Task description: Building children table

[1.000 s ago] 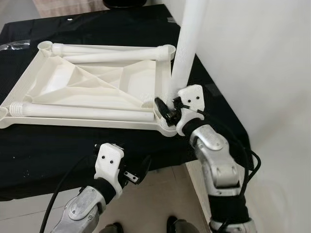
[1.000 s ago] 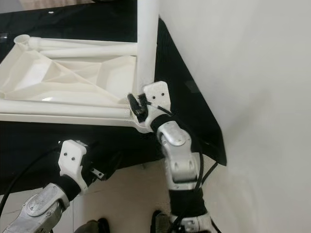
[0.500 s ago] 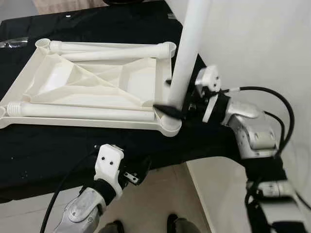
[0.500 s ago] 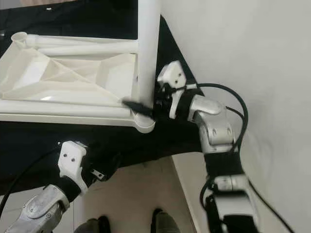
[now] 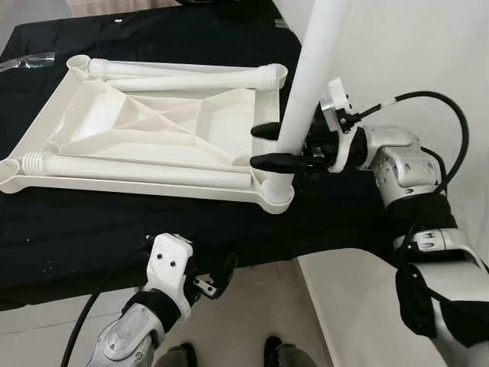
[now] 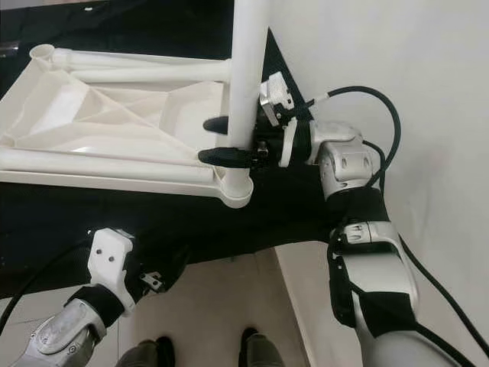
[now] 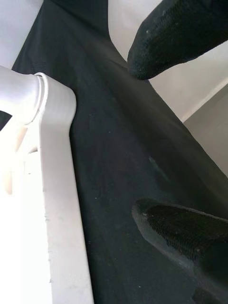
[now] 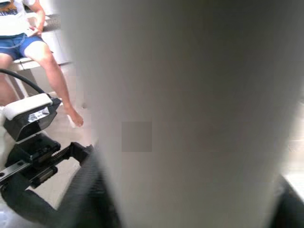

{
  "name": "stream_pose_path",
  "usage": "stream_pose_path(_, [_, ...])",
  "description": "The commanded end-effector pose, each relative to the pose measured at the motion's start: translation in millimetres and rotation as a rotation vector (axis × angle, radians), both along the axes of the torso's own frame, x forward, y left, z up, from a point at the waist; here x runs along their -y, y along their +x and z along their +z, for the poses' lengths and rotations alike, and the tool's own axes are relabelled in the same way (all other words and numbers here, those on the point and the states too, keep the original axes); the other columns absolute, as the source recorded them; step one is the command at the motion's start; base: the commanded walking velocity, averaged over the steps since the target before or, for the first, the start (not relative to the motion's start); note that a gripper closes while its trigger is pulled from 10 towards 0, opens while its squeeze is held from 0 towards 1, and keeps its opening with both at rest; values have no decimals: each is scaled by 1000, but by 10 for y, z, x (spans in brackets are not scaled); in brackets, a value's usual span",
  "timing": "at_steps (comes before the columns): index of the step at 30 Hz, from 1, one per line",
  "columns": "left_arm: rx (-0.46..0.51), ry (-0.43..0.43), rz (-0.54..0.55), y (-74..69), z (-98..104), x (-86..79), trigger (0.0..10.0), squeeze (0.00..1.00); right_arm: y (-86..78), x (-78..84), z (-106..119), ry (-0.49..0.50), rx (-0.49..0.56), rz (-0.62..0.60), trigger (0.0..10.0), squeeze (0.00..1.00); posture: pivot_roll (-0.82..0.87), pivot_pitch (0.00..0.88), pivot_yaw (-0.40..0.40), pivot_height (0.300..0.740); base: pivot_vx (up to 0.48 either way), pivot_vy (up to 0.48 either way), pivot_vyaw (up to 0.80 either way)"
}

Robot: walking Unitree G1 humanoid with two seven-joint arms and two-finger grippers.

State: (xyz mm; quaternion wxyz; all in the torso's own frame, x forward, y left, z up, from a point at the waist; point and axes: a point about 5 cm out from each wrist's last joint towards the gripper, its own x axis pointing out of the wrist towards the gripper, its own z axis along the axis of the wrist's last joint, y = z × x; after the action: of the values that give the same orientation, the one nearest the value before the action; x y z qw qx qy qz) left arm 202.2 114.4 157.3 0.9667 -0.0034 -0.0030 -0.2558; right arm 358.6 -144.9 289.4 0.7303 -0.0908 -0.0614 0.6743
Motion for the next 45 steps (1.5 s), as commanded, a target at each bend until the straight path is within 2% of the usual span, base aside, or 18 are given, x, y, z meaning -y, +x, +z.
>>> stream_pose_path(1, [-20, 14, 1, -40, -25, -7, 10000, 0, -16, 11, 36, 3, 7, 51, 0, 0, 91, 280, -36, 740, 0, 0, 0])
stream_pose_path(9, [-24, 4, -3, -49, -28, 16, 10000, 0, -115, 64, -121, 25, 23, -25, 0, 0, 62, 281, -51, 740, 0, 0, 0])
stream_pose_path(11, [-25, 0, -2, -50, -30, 17, 10000, 0, -213, -48, -380, 62, -27, -228, 0, 0, 53, 282, -58, 740, 0, 0, 0])
stream_pose_path(13, [-25, 0, -2, -50, -30, 17, 10000, 0, -213, -48, -380, 62, -27, -228, 0, 0, 53, 282, -58, 740, 0, 0, 0])
stream_pose_path(14, [-24, -3, 2, -44, -24, 0, 10000, 0, -340, -185, -872, 39, -84, -865, 0, 0, 36, 291, -44, 740, 0, 0, 0])
stream_pose_path(15, [-23, -3, 3, -38, -21, -7, 10000, 0, -441, -115, -1000, 14, -84, -1128, 0, 0, 36, 291, -44, 740, 0, 0, 0])
stream_pose_path(16, [-23, -2, 0, -25, -22, -13, 10000, 0, -574, -235, -1064, 15, -85, -1214, 0, 0, 31, 286, -29, 740, 0, 0, 0])
stream_pose_path(21, [-25, 0, -6, -8, -31, -19, 10000, 0, -630, -449, -1042, 56, -82, -1182, 0, 0, 25, 271, -19, 740, 0, 0, 0])
stream_pose_path(24, [-26, 7, -17, 34, -59, -14, 10000, 0, -456, -733, -933, 131, -82, -1112, 0, 0, 41, 237, -25, 740, 0, 0, 0])
stream_pose_path(26, [-25, 7, -15, 40, -61, -13, 10000, 0, -443, -750, -928, 132, -86, -1097, 0, 0, 42, 235, -28, 740, 0, 0, 0])
stream_pose_path(27, [-22, 9, -11, 44, -60, -14, 10000, 0, -444, -766, -913, 142, -101, -1073, 10000, 0, 42, 233, -32, 740, 0, 0, 0])
stream_pose_path(29, [-20, 10, -7, 46, -59, -14, 10000, 0, -449, -773, -903, 147, -112, -1059, 10000, 0, 42, 233, -33, 740, 0, 0, 0])
stream_pose_path(30, [-16, 9, -1, 51, -55, -12, 10000, 0, -473, -796, -792, 194, -138, -941, 10000, 1000, 42, 230, -39, 740, 0, 0, 0])
stream_pose_path(33, [-14, 8, 1, 55, -53, -8, 10000, 0, -480, -800, -692, 219, -127, -830, 10000, 1000, 42, 230, -39, 740, 0, 0, 0])
stream_pose_path(38, [-13, 4, -1, 53, -52, 1, 10000, 0, -385, -649, -479, 239, -60, -586, 10000, 1000, 47, 232, -40, 740, 0, 0, 0])
stream_pose_path(42, [-12, 1, -4, 41, -43, 15, 10000, 0, -380, -496, -457, 99, 27, -345, 10000, 961, 61, 239, -40, 740, 0, 0, 0])
stream_pose_path(43, [-13, 1, -5, 33, -42, 18, 10000, 0, -374, -420, -468, 33, 43, -264, 10000, 0, 74, 243, -40, 740, 0, 0, 0])
stream_pose_path(45, [-13, 0, -5, 27, -43, 20, 10000, 0, -371, -367, -472, -8, 47, -216, 10000, 0, 74, 243, -40, 740, 0, 0, 0])
